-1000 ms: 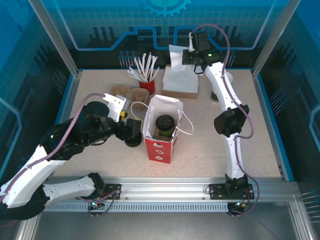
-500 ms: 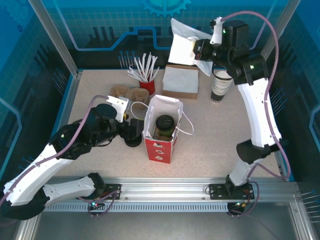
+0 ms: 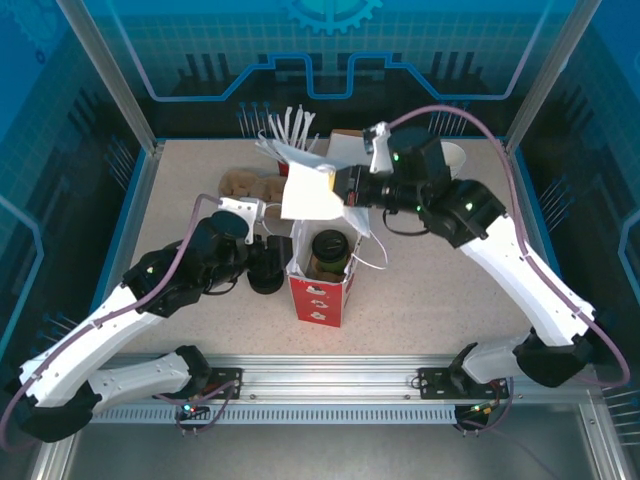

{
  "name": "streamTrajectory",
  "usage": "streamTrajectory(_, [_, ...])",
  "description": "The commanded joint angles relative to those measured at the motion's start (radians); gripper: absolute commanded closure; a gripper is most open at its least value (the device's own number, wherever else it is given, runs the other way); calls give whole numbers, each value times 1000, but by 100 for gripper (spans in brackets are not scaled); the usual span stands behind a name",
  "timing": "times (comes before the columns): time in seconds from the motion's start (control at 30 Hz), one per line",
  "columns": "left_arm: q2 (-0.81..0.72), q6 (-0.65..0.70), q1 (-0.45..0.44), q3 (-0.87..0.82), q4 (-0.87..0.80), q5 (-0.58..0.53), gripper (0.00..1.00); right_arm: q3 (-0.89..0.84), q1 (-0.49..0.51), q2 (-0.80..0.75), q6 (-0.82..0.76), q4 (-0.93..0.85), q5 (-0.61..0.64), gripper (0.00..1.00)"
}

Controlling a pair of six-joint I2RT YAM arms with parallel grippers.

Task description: Pack the takeout coffee

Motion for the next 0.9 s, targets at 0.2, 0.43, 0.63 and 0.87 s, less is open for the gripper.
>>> streamTrajectory(0.2, [-25, -47, 9, -66, 56, 19, 30, -187, 130, -47, 109, 246, 122, 100])
streamTrajectory(0.43, [-27, -46, 9, -81, 57, 21, 30, -255, 169, -42, 96, 248, 213, 100])
streamTrajectory(0.63, [-29, -40, 8, -84, 56, 16, 30, -307, 180, -24, 99, 206, 260, 100])
streamTrajectory(0.87, [-28, -39, 11, -90, 57, 13, 30, -365, 180, -36, 93, 161, 307, 100])
